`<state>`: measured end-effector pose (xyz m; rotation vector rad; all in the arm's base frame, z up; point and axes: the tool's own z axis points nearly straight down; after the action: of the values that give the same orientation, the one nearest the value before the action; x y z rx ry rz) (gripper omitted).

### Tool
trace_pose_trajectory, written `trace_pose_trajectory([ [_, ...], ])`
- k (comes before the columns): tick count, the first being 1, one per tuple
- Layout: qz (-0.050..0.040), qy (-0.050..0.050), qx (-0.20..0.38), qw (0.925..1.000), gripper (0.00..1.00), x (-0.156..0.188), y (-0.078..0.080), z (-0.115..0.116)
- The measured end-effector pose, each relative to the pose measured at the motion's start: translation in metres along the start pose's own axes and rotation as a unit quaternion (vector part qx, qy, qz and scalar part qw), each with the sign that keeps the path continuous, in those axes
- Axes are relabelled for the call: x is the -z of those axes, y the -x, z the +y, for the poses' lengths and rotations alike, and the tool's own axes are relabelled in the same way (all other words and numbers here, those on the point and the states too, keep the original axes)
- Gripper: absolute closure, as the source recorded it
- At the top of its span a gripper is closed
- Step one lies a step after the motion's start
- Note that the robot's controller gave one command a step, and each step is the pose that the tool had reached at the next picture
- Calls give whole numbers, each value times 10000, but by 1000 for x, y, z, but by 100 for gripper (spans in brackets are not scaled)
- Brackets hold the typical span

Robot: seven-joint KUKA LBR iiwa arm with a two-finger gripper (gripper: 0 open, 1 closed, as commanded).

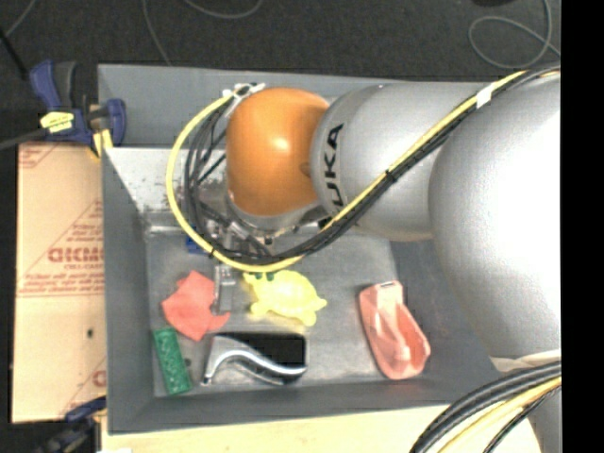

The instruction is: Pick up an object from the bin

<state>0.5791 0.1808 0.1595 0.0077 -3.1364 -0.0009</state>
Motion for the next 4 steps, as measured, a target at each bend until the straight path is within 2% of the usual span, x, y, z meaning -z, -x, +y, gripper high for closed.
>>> trace_pose_trajectory([
  [1,-38,7,-17,10000,0,5,2,-1],
  [2,-58,17,-244,9997,0,-41,-16,-13],
  [3,-85,26,313,9995,100,-87,-22,-11],
  [4,-85,27,311,9995,100,-87,-22,-11],
])
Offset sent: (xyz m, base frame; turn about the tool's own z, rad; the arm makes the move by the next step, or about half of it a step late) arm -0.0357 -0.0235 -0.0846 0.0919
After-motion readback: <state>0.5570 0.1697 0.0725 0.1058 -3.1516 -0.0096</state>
